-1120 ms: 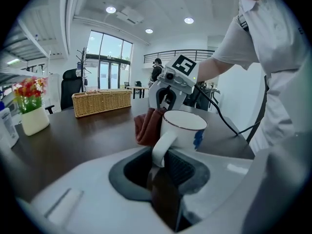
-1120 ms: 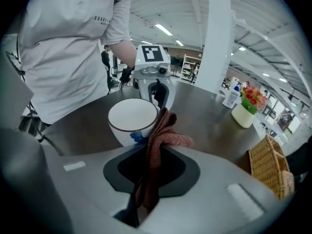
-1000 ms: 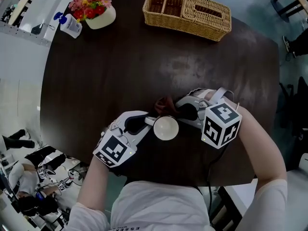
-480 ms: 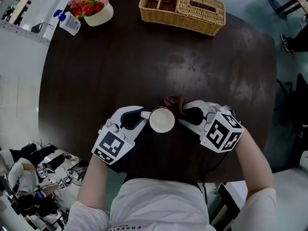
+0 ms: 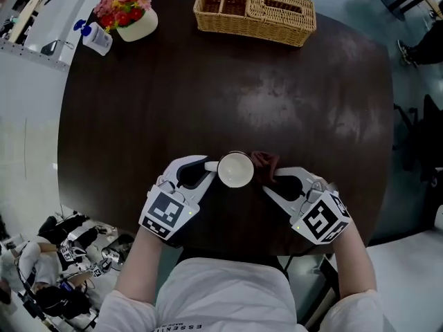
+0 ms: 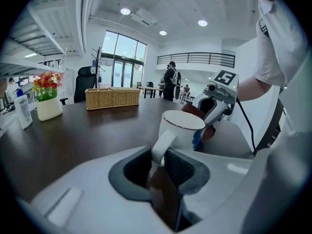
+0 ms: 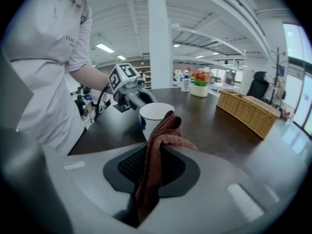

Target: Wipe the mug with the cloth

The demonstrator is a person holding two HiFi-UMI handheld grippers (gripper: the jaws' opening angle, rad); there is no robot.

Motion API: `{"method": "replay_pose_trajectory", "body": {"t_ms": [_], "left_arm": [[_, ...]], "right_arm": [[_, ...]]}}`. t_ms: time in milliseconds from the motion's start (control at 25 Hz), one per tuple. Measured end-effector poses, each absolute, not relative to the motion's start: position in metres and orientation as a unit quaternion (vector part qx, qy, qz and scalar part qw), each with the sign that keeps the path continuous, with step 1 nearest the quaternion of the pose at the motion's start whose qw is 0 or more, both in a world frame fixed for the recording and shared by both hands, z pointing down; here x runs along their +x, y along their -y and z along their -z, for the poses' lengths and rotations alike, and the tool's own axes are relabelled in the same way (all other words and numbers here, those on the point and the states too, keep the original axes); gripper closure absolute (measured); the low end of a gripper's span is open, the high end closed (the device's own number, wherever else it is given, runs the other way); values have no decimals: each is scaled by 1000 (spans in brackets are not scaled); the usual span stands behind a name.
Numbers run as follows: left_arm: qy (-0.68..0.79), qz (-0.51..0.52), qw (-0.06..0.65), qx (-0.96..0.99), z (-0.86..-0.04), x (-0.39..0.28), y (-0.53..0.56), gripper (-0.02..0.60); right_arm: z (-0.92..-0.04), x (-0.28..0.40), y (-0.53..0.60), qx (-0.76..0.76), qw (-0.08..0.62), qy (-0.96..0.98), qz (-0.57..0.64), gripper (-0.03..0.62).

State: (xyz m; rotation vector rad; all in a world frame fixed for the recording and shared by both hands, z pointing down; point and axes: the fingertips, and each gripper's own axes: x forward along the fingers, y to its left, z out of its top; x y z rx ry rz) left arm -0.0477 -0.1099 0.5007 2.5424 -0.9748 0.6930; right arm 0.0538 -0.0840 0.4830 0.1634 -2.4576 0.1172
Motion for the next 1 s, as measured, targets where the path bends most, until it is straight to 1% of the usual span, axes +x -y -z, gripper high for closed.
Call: {"method": "replay_pose_trajectory", "body": {"t_ms": [120, 240, 360, 560, 800, 1000], "left_arm": [[319, -267, 133, 900, -503, -47, 106, 508], [270, -281, 75, 918, -498, -46, 101, 508], [216, -272, 38, 937, -494, -42, 99, 508], [156, -250, 24, 955, -493, -37, 98, 508], [124, -234, 8, 964, -494, -35, 98, 509], [132, -211, 0, 969, -490, -25, 87, 514]], "right_arm": [[-481, 59, 89, 147, 304, 937, -94, 514], [-478, 59, 87, 200, 270, 930, -151, 514], [-484, 62, 82, 233, 262, 915, -199, 514], [-491, 58, 69, 282, 246, 889, -263, 514], [-503, 53, 64, 315, 252, 868, -291, 514], [-507, 69, 62, 354, 252, 849, -300, 514]]}}
